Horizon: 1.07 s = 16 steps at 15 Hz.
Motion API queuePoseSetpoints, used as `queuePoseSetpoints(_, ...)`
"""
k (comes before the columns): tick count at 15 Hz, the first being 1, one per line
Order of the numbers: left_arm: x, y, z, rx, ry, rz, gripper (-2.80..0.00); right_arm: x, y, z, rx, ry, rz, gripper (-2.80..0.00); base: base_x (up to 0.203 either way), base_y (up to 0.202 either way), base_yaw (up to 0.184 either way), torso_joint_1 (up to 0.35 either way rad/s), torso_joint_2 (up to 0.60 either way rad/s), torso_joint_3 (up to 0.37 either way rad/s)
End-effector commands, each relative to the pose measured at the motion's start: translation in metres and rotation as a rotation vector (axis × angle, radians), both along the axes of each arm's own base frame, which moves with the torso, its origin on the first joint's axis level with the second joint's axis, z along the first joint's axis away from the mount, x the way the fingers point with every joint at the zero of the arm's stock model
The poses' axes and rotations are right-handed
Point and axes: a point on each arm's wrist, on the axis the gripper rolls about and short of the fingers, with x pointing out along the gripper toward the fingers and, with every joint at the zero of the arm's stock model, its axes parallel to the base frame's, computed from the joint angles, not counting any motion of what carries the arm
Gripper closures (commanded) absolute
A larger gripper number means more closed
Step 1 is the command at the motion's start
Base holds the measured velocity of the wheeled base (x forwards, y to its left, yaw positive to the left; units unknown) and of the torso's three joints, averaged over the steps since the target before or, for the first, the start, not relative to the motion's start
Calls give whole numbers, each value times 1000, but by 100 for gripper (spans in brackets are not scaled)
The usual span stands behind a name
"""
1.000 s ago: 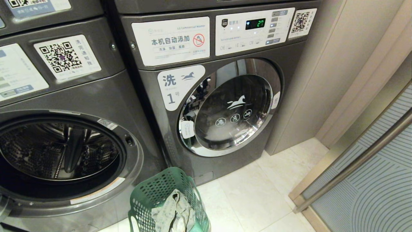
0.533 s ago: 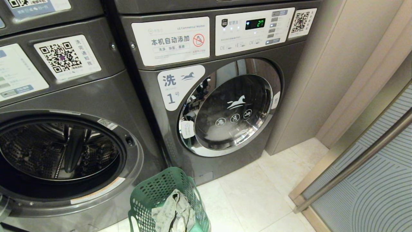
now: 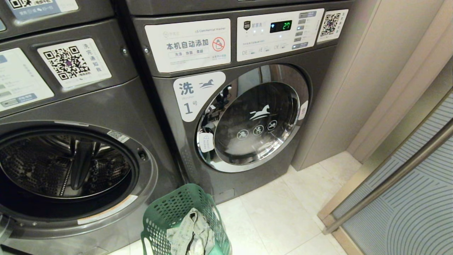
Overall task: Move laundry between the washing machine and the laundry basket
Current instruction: Close the washing machine door with the left hand
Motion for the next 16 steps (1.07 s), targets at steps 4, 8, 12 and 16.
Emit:
queuePoseSetpoints(4, 12, 38, -33, -27, -6, -27, 0, 0, 0, 0, -1, 1, 0, 0, 0, 0, 0, 0, 0, 0)
queuePoseSetpoints(8, 17, 47, -43, -5, -31, -91, 0, 0, 0, 0, -1, 0, 0, 0, 0, 0, 0, 0, 0, 0)
queuePoseSetpoints(12, 18, 48, -49, -35, -39, -148, 0, 0, 0, 0, 0, 0, 0, 0, 0, 0, 0, 0, 0, 0)
queuePoseSetpoints(16, 18, 46, -54, -78, -24, -144, 0, 0, 0, 0, 0, 0, 0, 0, 0, 0, 0, 0, 0, 0)
